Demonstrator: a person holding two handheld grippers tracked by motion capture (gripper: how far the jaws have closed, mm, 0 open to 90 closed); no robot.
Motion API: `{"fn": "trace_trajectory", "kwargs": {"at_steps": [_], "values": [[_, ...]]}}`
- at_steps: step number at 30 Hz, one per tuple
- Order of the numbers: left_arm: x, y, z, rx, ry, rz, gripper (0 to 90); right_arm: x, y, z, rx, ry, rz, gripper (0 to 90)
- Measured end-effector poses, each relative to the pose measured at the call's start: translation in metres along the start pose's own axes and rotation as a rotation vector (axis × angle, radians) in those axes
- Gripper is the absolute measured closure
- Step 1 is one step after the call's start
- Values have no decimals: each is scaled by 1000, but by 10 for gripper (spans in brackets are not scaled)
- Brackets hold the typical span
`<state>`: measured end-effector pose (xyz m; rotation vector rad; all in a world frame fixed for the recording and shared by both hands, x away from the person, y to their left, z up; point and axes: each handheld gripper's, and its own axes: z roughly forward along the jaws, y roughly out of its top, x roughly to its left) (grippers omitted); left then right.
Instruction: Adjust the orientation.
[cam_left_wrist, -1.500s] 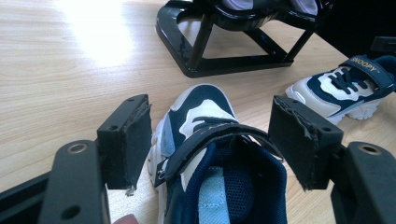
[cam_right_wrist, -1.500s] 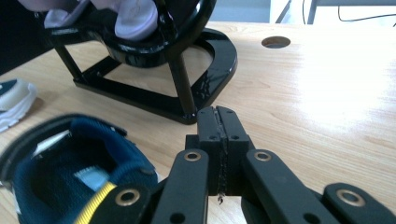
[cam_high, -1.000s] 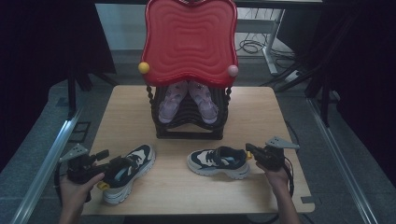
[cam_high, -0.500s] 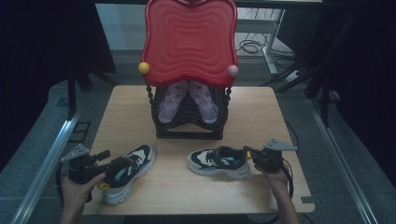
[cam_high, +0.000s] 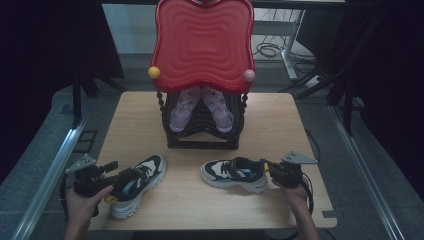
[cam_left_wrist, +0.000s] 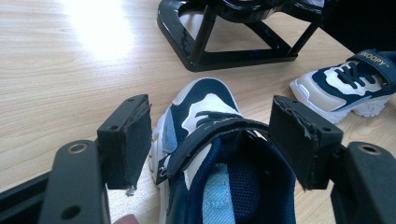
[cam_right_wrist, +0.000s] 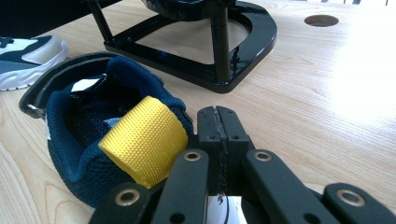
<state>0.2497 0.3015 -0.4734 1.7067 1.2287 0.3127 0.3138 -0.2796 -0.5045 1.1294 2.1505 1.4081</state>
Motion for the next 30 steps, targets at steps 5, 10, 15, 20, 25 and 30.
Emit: {"fn": "trace_trajectory", "kwargs": {"at_steps": [5, 10, 15, 20, 25, 30], "values": [[1, 0, 0, 0, 0, 0, 304, 2, -1, -3, 0, -3, 0, 894], [2, 0, 0, 0, 3, -5, 304, 5, -4, -7, 1, -8, 7, 894], [2, 0, -1, -1, 2, -4, 304, 9, -9, -12, -9, -17, 19, 895], [2, 0, -2, -1, 5, -6, 304, 13, -12, -17, -13, -24, 21, 895], [3, 0, -1, 0, 5, -7, 305, 17, -15, -23, -17, -23, 22, 895], [2, -1, 0, 5, 3, -6, 305, 19, -16, -26, -19, -24, 16, 895]]}}
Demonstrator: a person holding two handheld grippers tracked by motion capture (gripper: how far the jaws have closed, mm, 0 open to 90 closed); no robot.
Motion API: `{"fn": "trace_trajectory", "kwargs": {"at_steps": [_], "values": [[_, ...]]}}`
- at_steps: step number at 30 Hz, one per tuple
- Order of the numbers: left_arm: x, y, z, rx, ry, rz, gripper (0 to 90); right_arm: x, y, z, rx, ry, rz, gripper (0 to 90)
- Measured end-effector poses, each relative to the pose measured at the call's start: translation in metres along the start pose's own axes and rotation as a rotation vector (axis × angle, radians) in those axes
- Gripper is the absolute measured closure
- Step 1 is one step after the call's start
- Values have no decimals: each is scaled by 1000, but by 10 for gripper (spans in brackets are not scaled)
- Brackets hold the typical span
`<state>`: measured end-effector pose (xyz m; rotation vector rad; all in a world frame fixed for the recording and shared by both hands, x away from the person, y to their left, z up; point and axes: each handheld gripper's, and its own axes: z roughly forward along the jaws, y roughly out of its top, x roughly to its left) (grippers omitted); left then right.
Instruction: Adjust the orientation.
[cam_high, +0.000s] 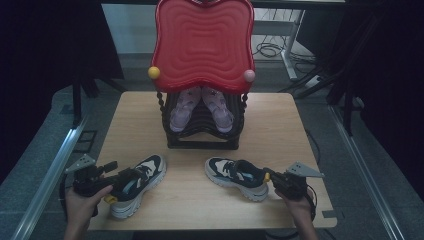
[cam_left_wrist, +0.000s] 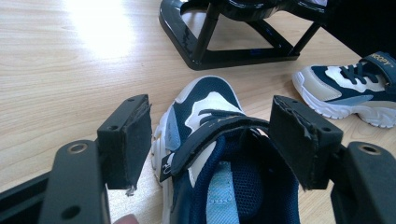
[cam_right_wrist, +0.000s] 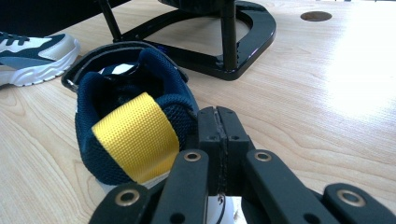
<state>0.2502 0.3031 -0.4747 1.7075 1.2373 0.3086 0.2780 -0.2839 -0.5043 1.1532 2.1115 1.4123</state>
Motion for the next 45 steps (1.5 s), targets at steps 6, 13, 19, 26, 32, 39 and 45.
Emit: {"fn": "trace_trajectory", "kwargs": {"at_steps": [6, 13, 19, 26, 32, 39, 45], "values": [[1, 0, 0, 0, 1, -2, 304, 3, -2, -2, -4, -1, -5, 894], [1, 0, 0, 0, 1, -3, 304, 10, -3, -5, 2, 2, -19, 894], [1, 0, -1, -3, 1, -2, 304, 15, -7, -8, -1, 9, -16, 894], [2, 0, -1, -2, 3, -3, 304, 20, -10, -11, -2, 23, -28, 888], [1, 0, -1, -4, 2, -2, 304, 23, -11, -12, -3, 31, -35, 891], [1, 0, -1, -3, 1, -3, 304, 24, -11, -13, -4, 36, -39, 891], [1, 0, -1, -3, 2, -2, 304, 23, -11, -13, -2, 41, -40, 887]]}}
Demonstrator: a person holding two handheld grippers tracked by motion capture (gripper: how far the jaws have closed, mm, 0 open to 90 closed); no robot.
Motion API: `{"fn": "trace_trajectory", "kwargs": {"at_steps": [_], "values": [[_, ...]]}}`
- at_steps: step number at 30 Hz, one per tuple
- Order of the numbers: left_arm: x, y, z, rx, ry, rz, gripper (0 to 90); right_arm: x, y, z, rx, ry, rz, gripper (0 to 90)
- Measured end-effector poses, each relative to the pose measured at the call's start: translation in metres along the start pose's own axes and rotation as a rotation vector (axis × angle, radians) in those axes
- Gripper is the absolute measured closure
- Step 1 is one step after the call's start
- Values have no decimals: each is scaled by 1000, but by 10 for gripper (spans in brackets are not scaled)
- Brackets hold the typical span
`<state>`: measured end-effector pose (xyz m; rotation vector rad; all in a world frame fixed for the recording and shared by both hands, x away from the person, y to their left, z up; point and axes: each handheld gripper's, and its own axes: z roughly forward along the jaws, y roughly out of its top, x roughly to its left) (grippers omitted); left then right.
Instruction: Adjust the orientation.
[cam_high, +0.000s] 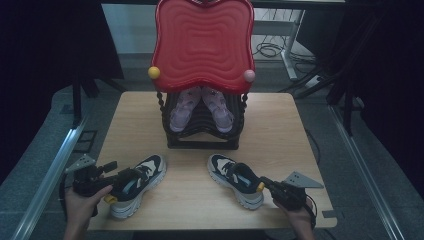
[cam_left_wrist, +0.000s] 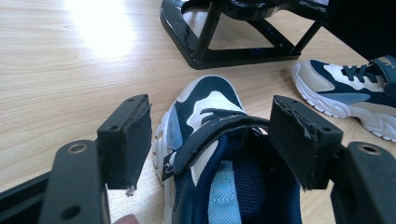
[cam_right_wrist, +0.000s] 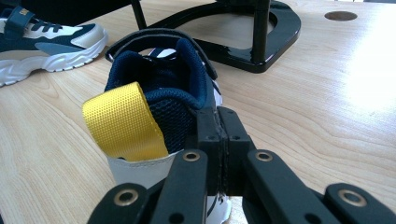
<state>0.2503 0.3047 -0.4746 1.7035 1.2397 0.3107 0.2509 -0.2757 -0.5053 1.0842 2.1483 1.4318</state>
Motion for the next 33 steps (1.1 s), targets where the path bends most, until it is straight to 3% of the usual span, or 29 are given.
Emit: {"fn": "trace_trajectory", "kwargs": {"at_steps": [21, 33], "values": [[3, 2, -6, -10, -3, -2, 311, -9, 2, -4, -22, -13, 19, 861], [4, 1, -8, -5, 0, -5, 310, -17, 7, -4, -51, -7, 44, 784]]}}
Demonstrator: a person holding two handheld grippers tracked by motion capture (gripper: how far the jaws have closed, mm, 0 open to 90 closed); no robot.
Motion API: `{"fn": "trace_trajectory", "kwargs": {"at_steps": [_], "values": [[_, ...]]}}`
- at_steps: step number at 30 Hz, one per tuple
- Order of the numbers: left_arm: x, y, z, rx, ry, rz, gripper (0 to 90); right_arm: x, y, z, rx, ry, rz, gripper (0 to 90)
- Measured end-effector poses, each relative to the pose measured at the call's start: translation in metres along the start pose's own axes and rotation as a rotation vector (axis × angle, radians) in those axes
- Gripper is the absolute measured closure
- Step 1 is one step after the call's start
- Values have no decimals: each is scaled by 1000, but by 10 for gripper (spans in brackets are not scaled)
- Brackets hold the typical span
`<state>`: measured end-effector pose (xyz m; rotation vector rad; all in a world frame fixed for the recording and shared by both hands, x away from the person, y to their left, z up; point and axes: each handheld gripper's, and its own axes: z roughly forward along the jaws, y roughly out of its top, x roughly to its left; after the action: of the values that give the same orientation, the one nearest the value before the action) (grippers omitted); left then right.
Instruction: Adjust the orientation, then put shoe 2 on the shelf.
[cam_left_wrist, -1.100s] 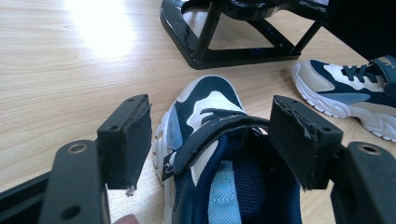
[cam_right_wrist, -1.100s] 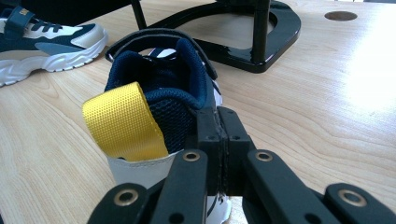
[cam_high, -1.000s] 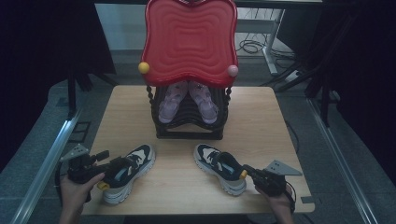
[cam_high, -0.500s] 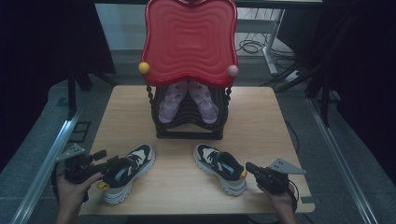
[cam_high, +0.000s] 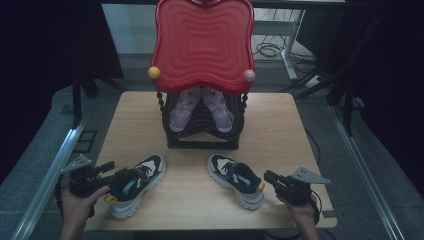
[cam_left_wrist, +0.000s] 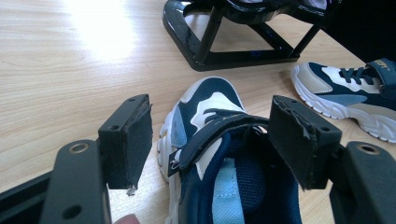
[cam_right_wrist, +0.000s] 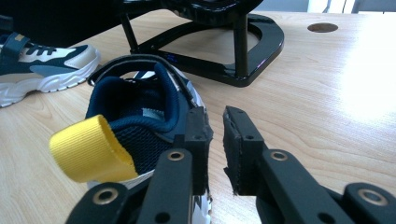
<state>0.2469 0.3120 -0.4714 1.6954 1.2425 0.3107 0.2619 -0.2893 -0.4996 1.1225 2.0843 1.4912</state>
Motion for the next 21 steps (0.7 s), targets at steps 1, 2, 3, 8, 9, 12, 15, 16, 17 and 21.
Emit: {"fn": "trace_trajectory", "kwargs": {"at_steps": [1, 2, 3, 8, 9, 12, 15, 16, 17, 21], "values": [[0, 0, 0, 0, 1, 0, 310, -1, 0, 0, -2, 0, 3, 768], [0, 0, -1, 0, 2, 2, 310, -1, 0, 1, -6, 0, 5, 752], [0, 1, -1, -1, 1, 4, 310, -1, 1, 1, -8, -1, 5, 744], [-2, 1, 0, 0, -3, 7, 310, -1, 2, -1, -18, -12, 8, 684], [-2, 1, 0, 1, -4, 7, 310, -1, 3, -2, -24, -19, 10, 660], [-1, 1, 1, 4, -9, 7, 317, -2, 5, -3, -40, -30, 30, 613], [1, 0, 0, 10, -23, 11, 347, -2, 6, -3, -47, -39, 40, 584], [2, -1, 0, 15, -29, 9, 359, -3, 6, -2, -49, -40, 43, 579], [3, -1, 0, 26, -34, 8, 369, -3, 6, -2, -48, -40, 45, 573], [5, -3, 4, 66, -57, 19, 403, -3, 3, 1, -38, -40, 54, 558]]}}
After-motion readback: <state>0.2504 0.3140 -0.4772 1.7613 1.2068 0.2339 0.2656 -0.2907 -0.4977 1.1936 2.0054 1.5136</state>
